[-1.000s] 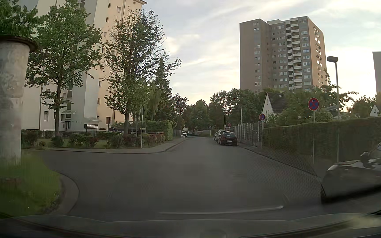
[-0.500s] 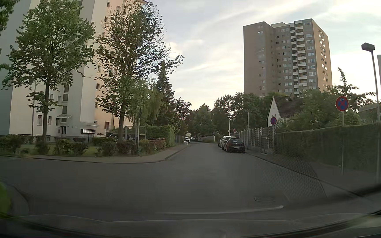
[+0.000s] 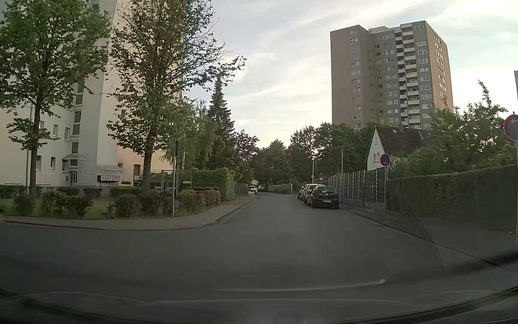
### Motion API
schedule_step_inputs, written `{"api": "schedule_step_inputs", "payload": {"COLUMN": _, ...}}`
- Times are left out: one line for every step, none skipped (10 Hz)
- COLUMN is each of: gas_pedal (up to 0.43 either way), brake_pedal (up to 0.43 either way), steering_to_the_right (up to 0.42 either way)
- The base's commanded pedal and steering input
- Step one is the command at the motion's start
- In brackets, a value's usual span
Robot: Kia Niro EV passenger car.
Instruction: Follow the waypoints while adhering to traffic rules and regulations
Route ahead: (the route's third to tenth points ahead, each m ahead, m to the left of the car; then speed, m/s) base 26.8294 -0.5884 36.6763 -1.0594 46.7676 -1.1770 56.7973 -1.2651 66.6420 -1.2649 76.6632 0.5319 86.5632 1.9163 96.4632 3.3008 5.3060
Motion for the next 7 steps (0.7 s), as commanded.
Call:
{"api": "schedule_step_inputs", "payload": {"gas_pedal": 0.15, "brake_pedal": 0.0, "steering_to_the_right": 0.025}}
{"api": "schedule_step_inputs", "payload": {"gas_pedal": 0.15, "brake_pedal": 0.0, "steering_to_the_right": 0.025}}
{"api": "schedule_step_inputs", "payload": {"gas_pedal": 0.15, "brake_pedal": 0.0, "steering_to_the_right": 0.024}}
{"api": "schedule_step_inputs", "payload": {"gas_pedal": 0.15, "brake_pedal": 0.0, "steering_to_the_right": 0.021}}
{"api": "schedule_step_inputs", "payload": {"gas_pedal": 0.15, "brake_pedal": 0.0, "steering_to_the_right": 0.015}}
{"api": "schedule_step_inputs", "payload": {"gas_pedal": 0.15, "brake_pedal": 0.0, "steering_to_the_right": 0.011}}
{"api": "schedule_step_inputs", "payload": {"gas_pedal": 0.15, "brake_pedal": 0.0, "steering_to_the_right": 0.01}}
